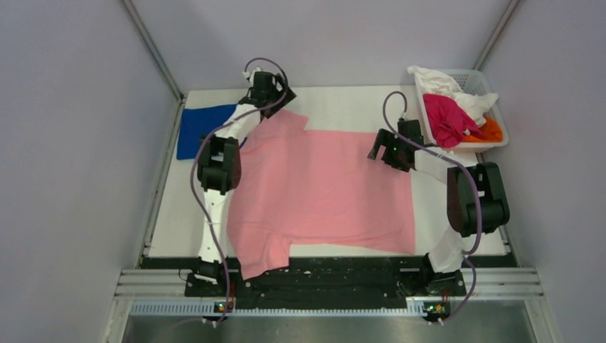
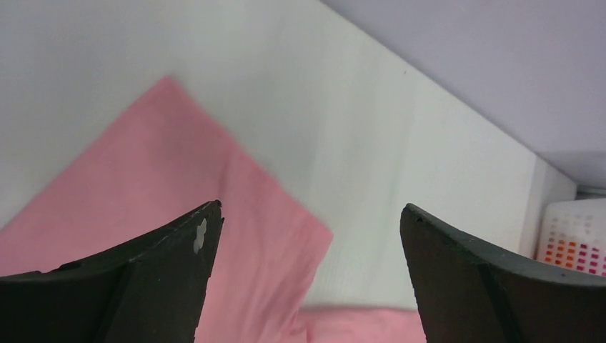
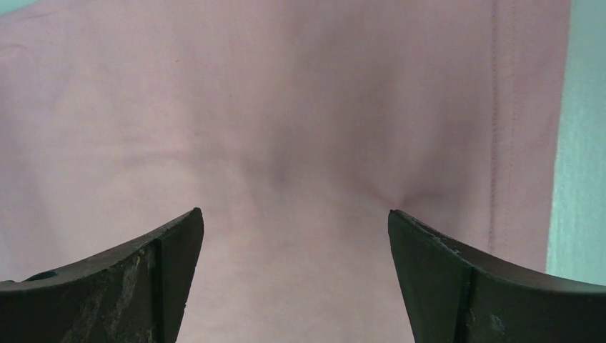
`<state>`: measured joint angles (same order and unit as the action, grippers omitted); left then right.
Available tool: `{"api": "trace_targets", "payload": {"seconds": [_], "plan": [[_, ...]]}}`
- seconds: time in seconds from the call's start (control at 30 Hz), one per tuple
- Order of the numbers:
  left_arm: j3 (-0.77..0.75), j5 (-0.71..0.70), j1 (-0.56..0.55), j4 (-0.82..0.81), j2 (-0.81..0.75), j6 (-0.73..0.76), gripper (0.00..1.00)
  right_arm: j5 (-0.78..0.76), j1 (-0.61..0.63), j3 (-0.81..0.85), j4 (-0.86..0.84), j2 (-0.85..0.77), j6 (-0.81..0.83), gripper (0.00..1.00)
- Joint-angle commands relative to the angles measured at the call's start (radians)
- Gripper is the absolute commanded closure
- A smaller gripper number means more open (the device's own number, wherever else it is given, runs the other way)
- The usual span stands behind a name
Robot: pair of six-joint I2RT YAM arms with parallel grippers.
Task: Fold and stack the t-shirts
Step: Flatten out the tshirt
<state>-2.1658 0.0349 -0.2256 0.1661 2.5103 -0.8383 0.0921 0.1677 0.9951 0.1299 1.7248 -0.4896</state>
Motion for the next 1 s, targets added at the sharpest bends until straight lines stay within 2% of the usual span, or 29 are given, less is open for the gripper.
{"api": "trace_targets", "payload": {"seconds": [0.0, 0.13, 0.23, 0.4, 0.63, 0.97], "plan": [[0.225, -0.129, -0.001, 0.201, -0.403, 0.189, 0.01, -0.069, 0.008, 0.025, 0.031, -0.091, 0.020, 0.01], [0.519, -0.145, -0.004, 0.296, -0.617, 0.226, 0.01, -0.060, 0.014, -0.037, 0.048, -0.128, -0.009, 0.01], [0.695, -0.129, -0.010, 0.336, -0.717, 0.236, 0.01, -0.069, 0.041, -0.088, 0.056, -0.159, -0.017, 0.01], [0.817, -0.056, -0.021, 0.381, -0.748, 0.239, 0.01, -0.089, 0.072, -0.127, 0.087, -0.148, -0.032, 0.01], [0.767, 0.017, -0.021, 0.371, -0.591, 0.200, 0.01, -0.146, 0.071, -0.105, 0.081, -0.070, -0.032, 0.01], [0.402, -0.016, -0.021, 0.512, -0.263, 0.171, 0.01, -0.221, 0.026, 0.062, 0.128, 0.109, -0.001, 0.01]]}}
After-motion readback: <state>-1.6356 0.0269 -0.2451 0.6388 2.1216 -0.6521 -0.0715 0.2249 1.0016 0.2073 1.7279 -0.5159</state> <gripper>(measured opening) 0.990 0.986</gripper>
